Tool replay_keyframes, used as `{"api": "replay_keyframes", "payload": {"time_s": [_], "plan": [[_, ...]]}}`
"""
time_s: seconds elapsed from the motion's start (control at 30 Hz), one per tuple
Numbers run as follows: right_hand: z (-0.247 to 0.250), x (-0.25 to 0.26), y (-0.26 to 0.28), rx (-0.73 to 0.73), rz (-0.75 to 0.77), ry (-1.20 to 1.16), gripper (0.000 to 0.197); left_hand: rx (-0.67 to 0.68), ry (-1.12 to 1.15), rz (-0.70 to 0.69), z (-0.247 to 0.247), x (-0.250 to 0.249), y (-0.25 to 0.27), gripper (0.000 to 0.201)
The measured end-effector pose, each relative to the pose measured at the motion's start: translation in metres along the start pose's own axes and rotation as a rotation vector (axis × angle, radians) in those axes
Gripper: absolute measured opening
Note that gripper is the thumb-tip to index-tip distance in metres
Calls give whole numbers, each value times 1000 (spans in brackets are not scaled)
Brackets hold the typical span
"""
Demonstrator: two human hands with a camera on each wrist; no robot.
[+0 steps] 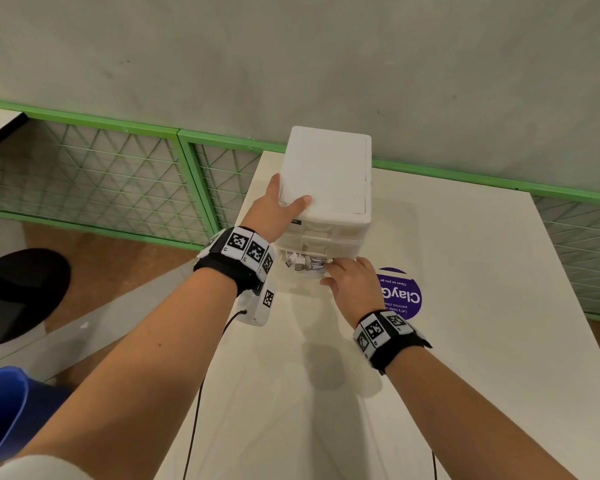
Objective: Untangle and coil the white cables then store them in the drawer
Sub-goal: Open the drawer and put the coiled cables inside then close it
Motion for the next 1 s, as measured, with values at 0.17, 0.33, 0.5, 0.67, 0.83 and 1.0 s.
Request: {"api": "replay_keyframes", "payload": {"time_s": [0.17, 0.33, 0.5, 0.67, 0.83, 1.0], "plan": [[10, 3, -8, 18, -102, 17, 10, 1, 7, 2, 1, -2, 2, 84], [5, 7, -20, -29, -24, -52, 13, 2, 3, 7, 1, -2, 2, 83], [-4, 21, -16, -15, 65, 16, 37, -9, 27, -4, 0, -2, 2, 82], [-5, 24, -17, 20, 20, -78, 36, -48, 31, -2, -5, -5, 4, 79], [2, 29, -10, 101, -46, -105, 20, -53, 31, 0, -6, -5, 6, 80], [7, 33, -31, 214, -106, 23, 40, -44, 21, 3, -4, -7, 7, 80]]}}
Point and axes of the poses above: each hand's wrist, its own y-axis away from the middle knuckle, its own z-axis out of the back of the hand, x = y × z, the point moved 1 cm from there along -y, towards the middle knuckle, and after that the axes turned 9 degrees about x, right-handed, at the moved point
